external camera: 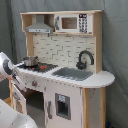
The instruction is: Play with the kitchen
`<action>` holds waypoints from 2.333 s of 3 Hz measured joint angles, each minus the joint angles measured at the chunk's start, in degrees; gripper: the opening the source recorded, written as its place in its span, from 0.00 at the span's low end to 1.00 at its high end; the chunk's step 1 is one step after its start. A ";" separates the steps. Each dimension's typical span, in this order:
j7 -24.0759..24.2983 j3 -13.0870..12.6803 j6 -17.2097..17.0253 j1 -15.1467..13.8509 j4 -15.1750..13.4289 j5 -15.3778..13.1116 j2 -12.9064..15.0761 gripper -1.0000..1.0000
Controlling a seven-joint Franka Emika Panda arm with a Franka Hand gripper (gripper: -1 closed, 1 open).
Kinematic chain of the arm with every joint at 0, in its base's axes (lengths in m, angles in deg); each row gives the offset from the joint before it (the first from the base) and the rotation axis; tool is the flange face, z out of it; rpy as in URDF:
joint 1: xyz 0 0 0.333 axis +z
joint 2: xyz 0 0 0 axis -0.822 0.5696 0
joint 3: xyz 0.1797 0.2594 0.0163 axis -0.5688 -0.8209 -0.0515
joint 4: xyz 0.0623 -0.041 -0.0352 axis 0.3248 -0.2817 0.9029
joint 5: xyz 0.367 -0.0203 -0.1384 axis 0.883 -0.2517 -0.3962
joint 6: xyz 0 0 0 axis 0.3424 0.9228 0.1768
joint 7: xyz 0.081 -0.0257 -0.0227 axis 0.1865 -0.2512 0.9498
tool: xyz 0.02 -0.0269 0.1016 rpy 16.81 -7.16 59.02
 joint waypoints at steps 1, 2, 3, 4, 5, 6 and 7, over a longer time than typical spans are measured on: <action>-3.71 -1.15 0.07 -1.09 -0.13 0.00 4.67 1.00; -6.13 -4.04 0.87 -4.27 -0.19 0.00 7.98 1.00; -7.31 -7.61 2.11 -8.43 -0.16 0.00 9.51 1.00; -7.31 -9.41 2.53 -10.15 -0.13 0.00 9.60 1.00; -7.31 -9.59 2.54 -10.36 -0.12 0.00 9.60 0.00; -5.73 -10.80 2.54 -13.06 -0.21 0.02 9.59 0.00; -3.32 -15.09 3.38 -16.47 -0.18 0.04 9.59 0.00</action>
